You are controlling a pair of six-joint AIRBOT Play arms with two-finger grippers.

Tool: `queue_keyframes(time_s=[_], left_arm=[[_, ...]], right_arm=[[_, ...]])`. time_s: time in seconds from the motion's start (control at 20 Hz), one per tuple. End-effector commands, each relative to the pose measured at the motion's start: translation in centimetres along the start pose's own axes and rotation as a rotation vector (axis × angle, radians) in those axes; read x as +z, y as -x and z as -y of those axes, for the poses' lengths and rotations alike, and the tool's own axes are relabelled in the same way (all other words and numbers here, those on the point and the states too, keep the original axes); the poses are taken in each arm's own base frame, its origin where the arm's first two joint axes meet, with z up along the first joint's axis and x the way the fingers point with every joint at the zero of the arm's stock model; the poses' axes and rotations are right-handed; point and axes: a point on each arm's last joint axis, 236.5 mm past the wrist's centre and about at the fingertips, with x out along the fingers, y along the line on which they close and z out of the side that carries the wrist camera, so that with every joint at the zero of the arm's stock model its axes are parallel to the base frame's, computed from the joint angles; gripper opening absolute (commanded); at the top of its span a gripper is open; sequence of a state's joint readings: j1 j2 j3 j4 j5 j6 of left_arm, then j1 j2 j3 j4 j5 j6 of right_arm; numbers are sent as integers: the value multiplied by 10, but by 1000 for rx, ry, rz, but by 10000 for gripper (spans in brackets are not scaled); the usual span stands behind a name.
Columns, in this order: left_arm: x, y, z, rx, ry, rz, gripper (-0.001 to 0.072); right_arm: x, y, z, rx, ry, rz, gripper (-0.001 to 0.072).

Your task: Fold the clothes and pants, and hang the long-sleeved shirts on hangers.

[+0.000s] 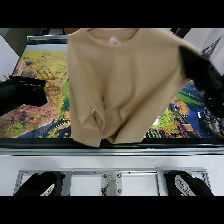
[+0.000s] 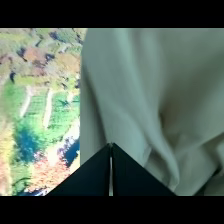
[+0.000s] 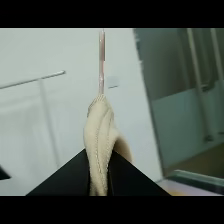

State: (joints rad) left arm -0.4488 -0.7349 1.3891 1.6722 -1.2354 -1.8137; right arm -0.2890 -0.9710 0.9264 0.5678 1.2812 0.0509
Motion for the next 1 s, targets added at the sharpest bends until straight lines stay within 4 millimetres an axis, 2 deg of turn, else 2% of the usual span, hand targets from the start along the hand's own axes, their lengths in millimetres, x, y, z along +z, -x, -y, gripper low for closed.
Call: queue_keyframes(time_s=[0.0,0.1,0.25,0.4,0.55,0.7,0.95], left_arm=[[-16,-33,11,-33,13,-71,19],[-16,-50,12,-24,0,-111,20],[-5,-71,17,-23,-40,-131,20],[5,-89,20,-23,-81,-141,20],[7,-103,22,-20,-102,-159,20],[1,-114,22,-16,-111,-186,20],[-1,-118,22,-16,-111,-189,19]], right_arm=[[71,41,27,-231,216,37,23],[114,77,41,-385,329,86,24],[173,140,59,-669,470,177,23],[218,197,62,-896,579,257,23],[262,231,52,-1061,679,332,23],[303,253,34,-1206,795,399,23],[342,249,8,-1328,967,377,23]])
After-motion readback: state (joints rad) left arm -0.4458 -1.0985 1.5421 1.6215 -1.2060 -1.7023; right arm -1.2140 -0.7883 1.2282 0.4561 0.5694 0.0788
